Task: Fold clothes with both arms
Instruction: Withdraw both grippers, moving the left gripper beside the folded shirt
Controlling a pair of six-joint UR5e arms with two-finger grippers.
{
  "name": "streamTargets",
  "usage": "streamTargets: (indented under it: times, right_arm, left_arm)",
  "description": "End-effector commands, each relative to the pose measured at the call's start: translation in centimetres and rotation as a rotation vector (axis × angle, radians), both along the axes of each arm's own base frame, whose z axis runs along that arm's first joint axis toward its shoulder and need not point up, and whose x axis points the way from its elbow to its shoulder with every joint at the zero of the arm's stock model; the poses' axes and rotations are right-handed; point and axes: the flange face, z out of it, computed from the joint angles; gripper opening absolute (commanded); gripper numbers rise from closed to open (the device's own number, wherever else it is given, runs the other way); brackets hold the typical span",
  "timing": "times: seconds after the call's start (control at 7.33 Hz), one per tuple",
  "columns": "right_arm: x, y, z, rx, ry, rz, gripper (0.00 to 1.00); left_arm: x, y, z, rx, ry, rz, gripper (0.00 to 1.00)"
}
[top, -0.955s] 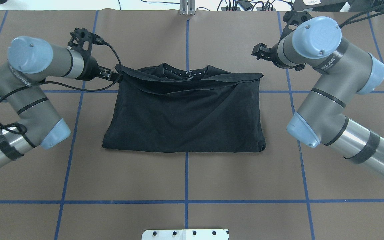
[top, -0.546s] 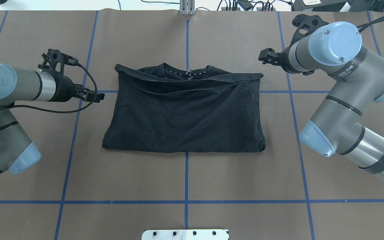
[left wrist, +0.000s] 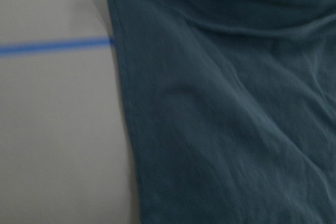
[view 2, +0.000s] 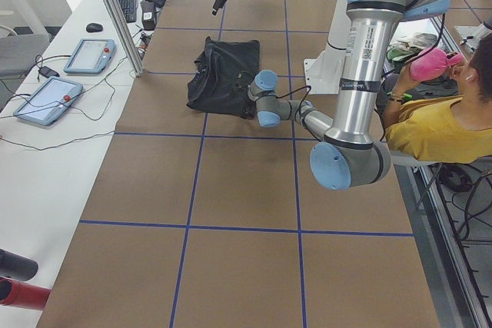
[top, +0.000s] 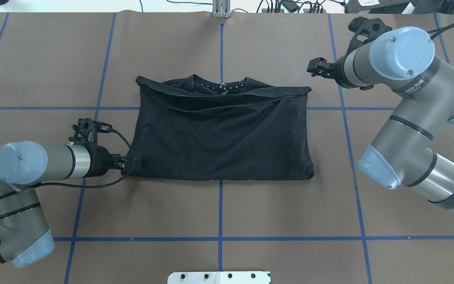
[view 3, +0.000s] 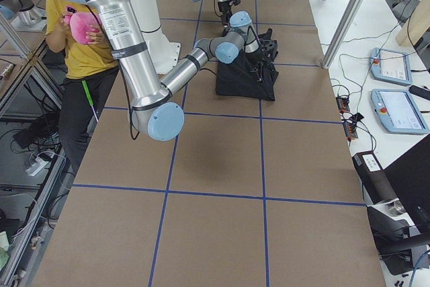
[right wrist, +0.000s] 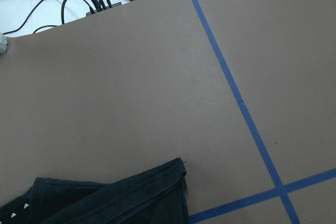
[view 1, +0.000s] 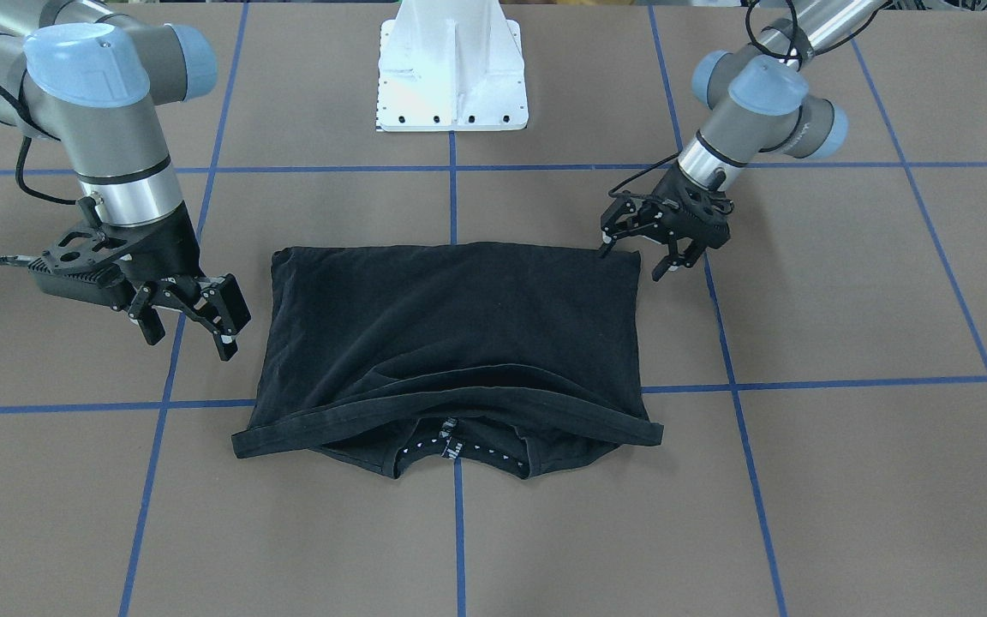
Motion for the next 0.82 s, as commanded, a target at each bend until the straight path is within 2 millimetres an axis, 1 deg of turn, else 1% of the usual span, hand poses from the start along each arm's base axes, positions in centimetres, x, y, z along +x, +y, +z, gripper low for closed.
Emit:
streamTargets:
  times: [0.0, 0.14, 0.41, 0.55, 0.68]
  right_arm:
    - [0.35, 0.50, 0.09, 0.005, 0.000, -0.005, 1.00]
    - [0.35, 0.50, 0.09, 0.003, -0.002, -0.003, 1.00]
    - [0.37, 0.53, 0.02, 0.003, -0.004, -0.002, 1.00]
    - [0.35, 0.50, 0.08, 0.004, -0.001, -0.004, 1.00]
    - [0.32, 0.47, 0.15, 0.004, 0.001, -0.006, 1.00]
  left_arm:
    - [0.48, 1.88, 1.87, -0.020, -0.028, -0.005, 0.99]
    - [0.43, 1.91, 2.13, -0.022, -0.032, -0.005, 0.87]
    - [0.41, 1.95, 2.06, -0.023, -0.030, -0.003, 0.27]
    - [0.43, 1.96, 1.89, -0.023, -0.027, -0.001, 0.00]
    - [0.23, 2.09, 1.36, -0.020, -0.016, 0.001, 0.00]
